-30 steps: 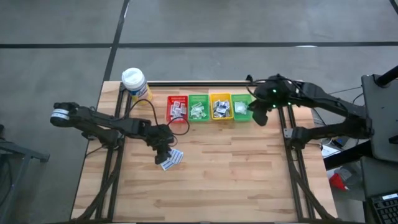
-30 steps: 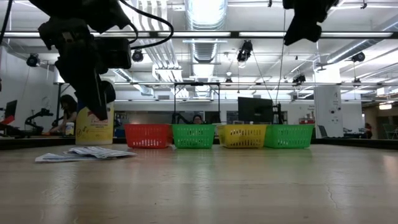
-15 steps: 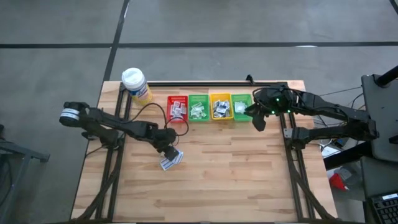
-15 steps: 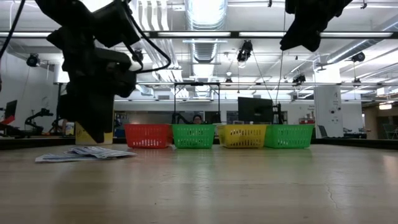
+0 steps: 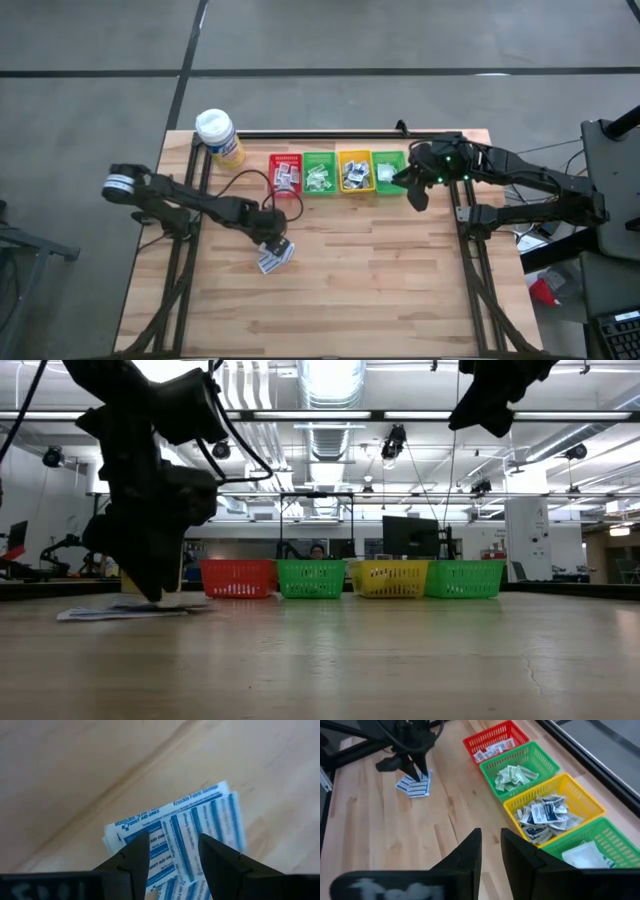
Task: Pick & Place First Aid Supplies
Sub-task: Put the blue fingertip bandage into the right green bin
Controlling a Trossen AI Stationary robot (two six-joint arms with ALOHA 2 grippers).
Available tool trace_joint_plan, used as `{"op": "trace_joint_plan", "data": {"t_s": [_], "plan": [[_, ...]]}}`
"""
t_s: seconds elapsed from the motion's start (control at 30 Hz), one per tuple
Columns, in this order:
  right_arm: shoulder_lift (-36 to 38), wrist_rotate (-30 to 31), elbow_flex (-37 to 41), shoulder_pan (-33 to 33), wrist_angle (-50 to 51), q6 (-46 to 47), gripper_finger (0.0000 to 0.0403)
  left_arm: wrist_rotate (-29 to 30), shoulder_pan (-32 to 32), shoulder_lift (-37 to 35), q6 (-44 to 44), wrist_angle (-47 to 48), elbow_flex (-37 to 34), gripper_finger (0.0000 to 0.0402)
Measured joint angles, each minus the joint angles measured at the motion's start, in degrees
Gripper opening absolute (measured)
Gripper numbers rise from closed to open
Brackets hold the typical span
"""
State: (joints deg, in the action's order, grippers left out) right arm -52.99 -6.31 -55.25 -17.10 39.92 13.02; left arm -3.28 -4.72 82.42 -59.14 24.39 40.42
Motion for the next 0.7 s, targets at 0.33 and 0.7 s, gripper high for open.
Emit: {"op": "trace_joint_plan", "data": {"t_s": [0.33, 0.7], "plan": [[-0.1, 0.0, -0.6, 0.0, -0.5, -0.8, 0.0084, -0.3, -0.5, 5.0, -1.0, -0.8, 0.4, 0.016], [-0.1, 0.1, -0.6, 0.0, -0.7, -0.8, 0.0068, 0.2, -0.5, 9.9, -0.5, 2.5, 0.3, 0.0095]]}}
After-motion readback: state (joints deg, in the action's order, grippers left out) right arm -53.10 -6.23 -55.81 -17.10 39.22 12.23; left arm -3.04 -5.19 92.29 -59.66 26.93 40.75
